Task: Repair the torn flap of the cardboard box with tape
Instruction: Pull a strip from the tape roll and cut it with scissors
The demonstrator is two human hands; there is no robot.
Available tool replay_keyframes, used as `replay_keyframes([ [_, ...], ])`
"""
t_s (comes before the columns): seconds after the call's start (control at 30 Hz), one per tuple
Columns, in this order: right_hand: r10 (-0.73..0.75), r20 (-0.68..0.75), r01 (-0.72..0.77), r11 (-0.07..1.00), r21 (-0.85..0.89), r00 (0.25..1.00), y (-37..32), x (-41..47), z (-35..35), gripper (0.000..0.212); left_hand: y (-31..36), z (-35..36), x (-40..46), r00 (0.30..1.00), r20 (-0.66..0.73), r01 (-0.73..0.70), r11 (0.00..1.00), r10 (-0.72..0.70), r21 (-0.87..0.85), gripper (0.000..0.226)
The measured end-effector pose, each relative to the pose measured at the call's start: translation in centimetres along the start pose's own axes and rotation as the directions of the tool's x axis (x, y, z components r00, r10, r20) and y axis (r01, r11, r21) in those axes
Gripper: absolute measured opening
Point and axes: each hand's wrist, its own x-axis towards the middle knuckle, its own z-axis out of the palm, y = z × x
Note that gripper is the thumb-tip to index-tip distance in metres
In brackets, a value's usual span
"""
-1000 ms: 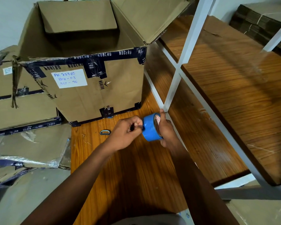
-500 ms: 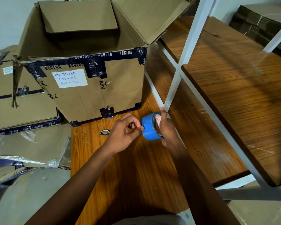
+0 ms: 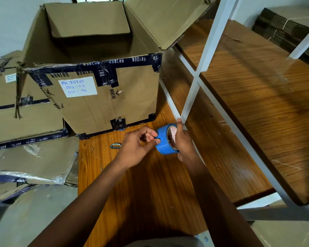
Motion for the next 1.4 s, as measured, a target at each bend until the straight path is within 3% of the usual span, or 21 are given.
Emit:
replay_keyframes([
  [0.23,-0.013,0.010,0.013,0.999,-0.030,1.000,0.3,0.4,-0.1,0.058,-0.2,-0.6,0.2,0.991,0.054,-0.126,0.981,0.119,0.149,0.009],
  [0.4,0.029,0.022,-0.028,0.999,-0.036,0.999,0.5,0.7,0.2,0.068,-0.6,0.0,-0.1,0.985,0.037,-0.172,0.967,0.169,0.189,0.006],
  [0.53,0.059,0.053,-0.058,0.998,-0.029,0.997,-0.2,1.1,0.5,0.051,-0.5,0.6,-0.8,0.980,-0.015,-0.196,0.969,0.200,0.152,0.006],
  [0.77,0.132,0.119,-0.134,0.991,0.011,0.984,0.1,1.6,1.5,0.064,-0.7,0.0,-1.0,0.962,-0.072,-0.247,0.952,0.263,0.183,0.004],
  [0.97,0.180,0.183,-0.186,0.983,0.016,0.967,-0.3,2.3,1.3,0.084,-0.3,-1.1,-0.6,0.987,-0.075,-0.132,0.983,0.142,0.125,0.006],
  [1.07,0.182,0.287,-0.189,0.982,-0.004,0.941,-0.2,1.8,0.6,0.071,-0.4,-1.8,-0.2,0.993,-0.088,-0.073,0.994,0.080,0.084,0.019],
  [1.2,0.154,0.462,-0.206,0.977,0.064,0.873,1.1,2.1,-0.4,0.059,-0.4,-2.2,0.1,0.983,-0.149,-0.090,0.991,0.105,0.102,0.014],
  [1.4,0.097,0.468,-0.186,0.971,0.147,0.878,2.0,2.3,-0.5,0.061,-0.4,-2.4,0.0,0.973,-0.179,-0.126,0.985,0.146,0.116,0.011],
])
